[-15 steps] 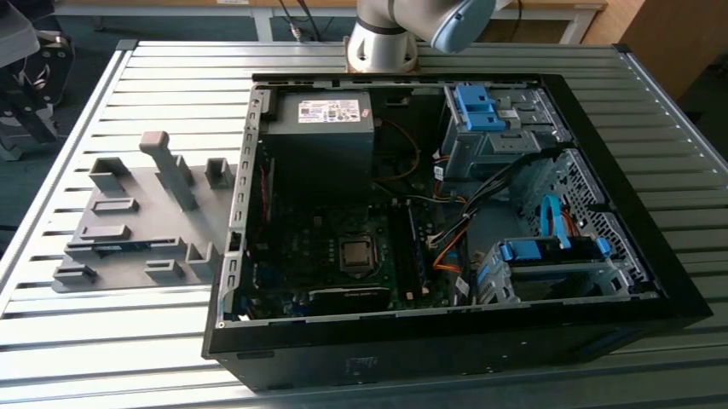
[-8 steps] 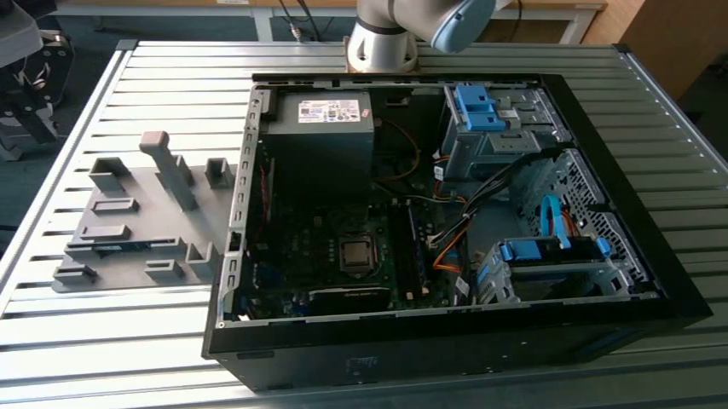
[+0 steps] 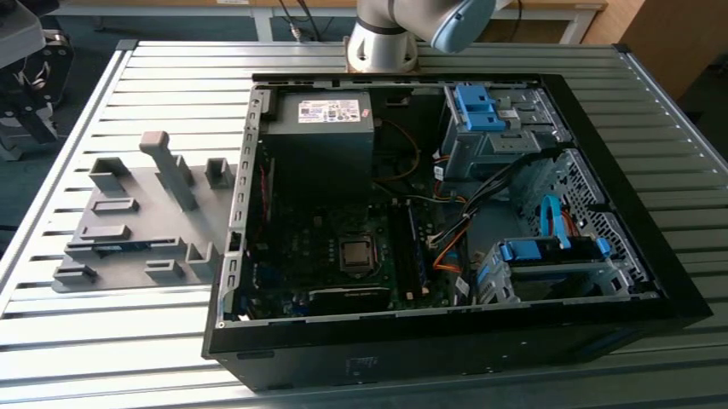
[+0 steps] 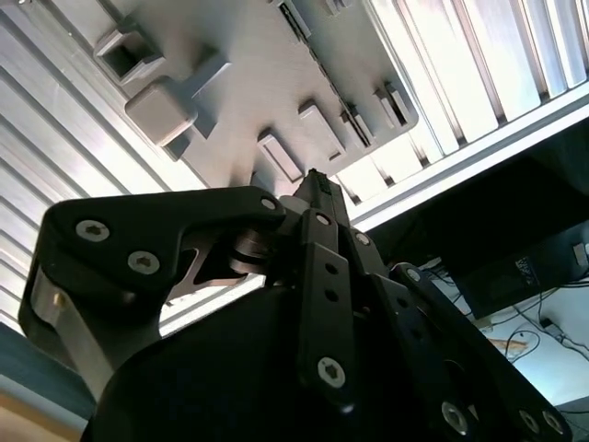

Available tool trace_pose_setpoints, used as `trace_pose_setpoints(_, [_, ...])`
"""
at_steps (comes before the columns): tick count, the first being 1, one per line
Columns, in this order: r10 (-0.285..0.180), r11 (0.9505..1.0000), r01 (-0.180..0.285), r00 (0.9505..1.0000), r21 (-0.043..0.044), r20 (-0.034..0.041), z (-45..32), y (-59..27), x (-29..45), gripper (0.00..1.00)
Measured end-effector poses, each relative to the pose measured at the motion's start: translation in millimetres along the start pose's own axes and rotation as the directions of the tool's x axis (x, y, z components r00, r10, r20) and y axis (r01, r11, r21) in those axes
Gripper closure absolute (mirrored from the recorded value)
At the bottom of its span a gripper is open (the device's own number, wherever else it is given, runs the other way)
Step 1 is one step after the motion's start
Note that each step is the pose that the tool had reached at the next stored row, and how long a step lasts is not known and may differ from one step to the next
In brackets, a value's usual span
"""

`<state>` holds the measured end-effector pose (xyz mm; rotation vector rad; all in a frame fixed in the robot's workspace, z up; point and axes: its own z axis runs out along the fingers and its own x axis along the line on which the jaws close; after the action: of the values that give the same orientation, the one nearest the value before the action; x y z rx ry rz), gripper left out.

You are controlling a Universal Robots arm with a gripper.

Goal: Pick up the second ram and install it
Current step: 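Pick up the second ram and move it above second insertion slot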

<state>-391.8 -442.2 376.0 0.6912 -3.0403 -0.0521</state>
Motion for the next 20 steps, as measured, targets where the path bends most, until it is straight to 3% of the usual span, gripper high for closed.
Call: trace_pose_setpoints(20, [-0.064, 0.998, 0.064, 0.9979, 0.0009, -0.0025, 0.0, 0.0, 0.0, 0.89])
